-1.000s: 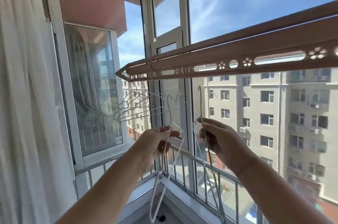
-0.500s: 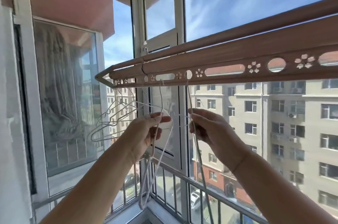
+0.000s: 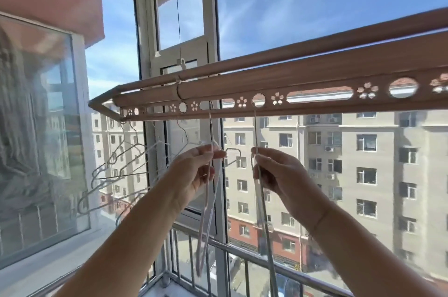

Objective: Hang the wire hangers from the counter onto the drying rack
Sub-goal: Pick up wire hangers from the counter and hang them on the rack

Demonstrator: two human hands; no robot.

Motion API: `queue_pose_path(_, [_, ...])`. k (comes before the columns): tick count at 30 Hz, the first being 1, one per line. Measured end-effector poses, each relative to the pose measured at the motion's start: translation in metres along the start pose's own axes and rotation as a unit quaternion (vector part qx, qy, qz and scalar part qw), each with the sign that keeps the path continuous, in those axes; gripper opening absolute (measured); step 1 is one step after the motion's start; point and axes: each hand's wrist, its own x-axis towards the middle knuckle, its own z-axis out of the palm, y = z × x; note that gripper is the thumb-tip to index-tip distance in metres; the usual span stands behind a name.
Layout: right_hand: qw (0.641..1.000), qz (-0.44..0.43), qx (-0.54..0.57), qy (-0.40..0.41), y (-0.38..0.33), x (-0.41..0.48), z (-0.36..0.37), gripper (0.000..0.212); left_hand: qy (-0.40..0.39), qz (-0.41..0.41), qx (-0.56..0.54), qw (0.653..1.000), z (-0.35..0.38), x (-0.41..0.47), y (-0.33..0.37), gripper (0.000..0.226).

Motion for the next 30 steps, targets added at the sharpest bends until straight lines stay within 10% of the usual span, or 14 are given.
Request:
queue_pose_path(20, [0.988,0.017,-0.013,0.151,0.017,-0.02,0.004,0.019,-0.086,-0.04,-0.08,0.992,-0.03,0.028,-0.027,0.019])
queue_pose_path(30, [0.944,0.064,-0.209,0.247,0.081,-0.111,-0.053,0.027,-0.021,-0.087,0.01,0.996,-0.054,0.002,-0.135,0.011])
